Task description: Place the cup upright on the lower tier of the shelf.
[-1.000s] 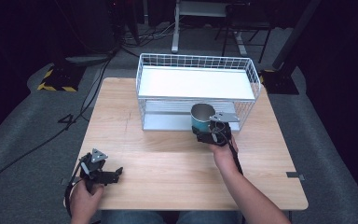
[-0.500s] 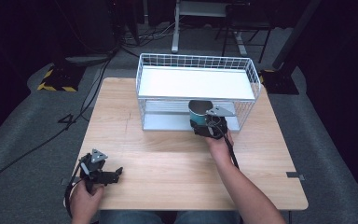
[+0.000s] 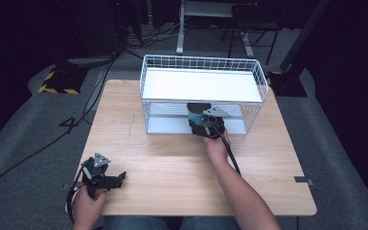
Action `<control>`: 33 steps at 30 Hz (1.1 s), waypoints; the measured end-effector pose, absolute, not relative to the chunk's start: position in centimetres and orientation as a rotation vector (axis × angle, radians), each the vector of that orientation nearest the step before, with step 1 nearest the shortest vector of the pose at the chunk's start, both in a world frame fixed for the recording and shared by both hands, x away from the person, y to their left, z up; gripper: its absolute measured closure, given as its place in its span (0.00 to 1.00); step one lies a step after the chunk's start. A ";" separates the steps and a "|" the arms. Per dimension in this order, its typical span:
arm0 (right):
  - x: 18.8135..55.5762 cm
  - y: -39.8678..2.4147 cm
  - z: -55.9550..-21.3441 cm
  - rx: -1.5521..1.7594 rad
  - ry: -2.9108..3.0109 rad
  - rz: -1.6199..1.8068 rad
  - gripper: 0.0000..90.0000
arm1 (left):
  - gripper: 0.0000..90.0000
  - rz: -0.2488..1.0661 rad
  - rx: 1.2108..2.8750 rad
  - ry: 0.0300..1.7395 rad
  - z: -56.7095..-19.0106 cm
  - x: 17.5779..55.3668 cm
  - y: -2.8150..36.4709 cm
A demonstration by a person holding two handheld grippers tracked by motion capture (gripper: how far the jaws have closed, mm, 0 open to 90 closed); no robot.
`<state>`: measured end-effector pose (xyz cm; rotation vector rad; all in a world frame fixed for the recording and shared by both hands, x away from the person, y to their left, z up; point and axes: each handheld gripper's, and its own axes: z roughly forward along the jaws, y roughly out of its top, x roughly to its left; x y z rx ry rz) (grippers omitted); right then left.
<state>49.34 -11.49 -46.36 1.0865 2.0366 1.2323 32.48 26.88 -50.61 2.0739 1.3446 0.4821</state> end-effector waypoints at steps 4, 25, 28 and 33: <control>50.0 -11.1 -46.9 1.092 2.025 1.230 0.24 | 0.01 0.482 2.074 1.345 -50.6 32.5 26.9; 52.0 -10.9 -48.2 1.136 1.988 1.237 0.24 | 0.01 0.483 2.075 1.346 -50.6 32.5 26.9; 52.0 -10.9 -48.2 1.134 1.988 1.235 0.24 | 0.01 0.483 2.075 1.345 -50.6 32.5 26.9; 52.0 -10.7 -48.3 1.103 2.004 1.195 0.18 | 0.01 0.483 2.075 1.346 -50.6 32.5 26.9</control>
